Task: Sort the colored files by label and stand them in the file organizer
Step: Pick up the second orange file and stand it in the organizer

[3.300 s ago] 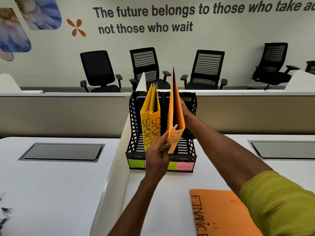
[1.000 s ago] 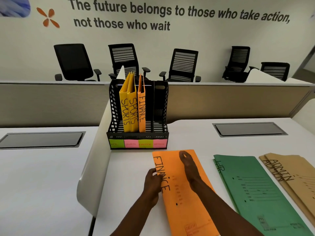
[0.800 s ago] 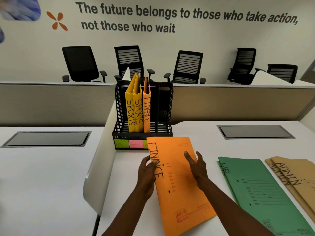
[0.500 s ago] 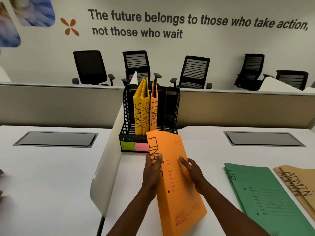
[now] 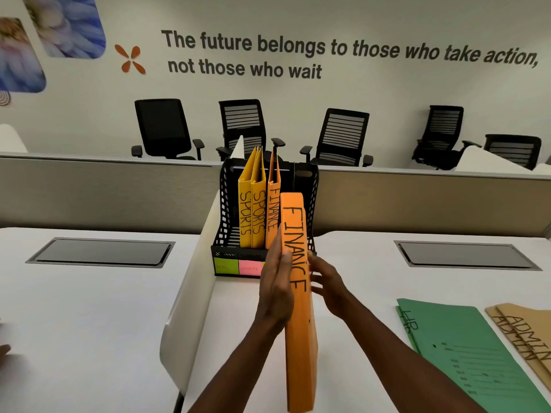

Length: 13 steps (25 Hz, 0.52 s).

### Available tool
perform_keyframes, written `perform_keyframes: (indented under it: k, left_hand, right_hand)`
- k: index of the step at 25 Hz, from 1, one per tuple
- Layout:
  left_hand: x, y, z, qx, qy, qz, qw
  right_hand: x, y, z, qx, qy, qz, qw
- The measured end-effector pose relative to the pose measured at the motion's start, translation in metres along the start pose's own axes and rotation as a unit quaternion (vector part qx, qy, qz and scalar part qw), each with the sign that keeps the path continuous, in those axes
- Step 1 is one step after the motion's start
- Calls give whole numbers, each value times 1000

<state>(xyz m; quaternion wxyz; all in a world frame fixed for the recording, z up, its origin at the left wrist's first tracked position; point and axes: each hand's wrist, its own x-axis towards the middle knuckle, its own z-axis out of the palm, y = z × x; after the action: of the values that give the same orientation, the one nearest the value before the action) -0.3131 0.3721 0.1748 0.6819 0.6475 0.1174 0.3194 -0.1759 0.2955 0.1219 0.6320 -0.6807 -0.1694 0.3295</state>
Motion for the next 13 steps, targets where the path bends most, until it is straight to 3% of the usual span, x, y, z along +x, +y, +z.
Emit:
perform_keyframes:
  k: [4,9,13]
  left_hand:
    - [18,20,-7,12,0,41,999]
    - [47,50,-30,24,-72,33,997]
    - [68,70,-37,71,-59,27,995]
  right_hand:
    - [7,-47,11,2,-20,-68,997]
    - [28,-96,5,-30,-47,-130,990]
    - [42,-132,5,-44,-47,-150,987]
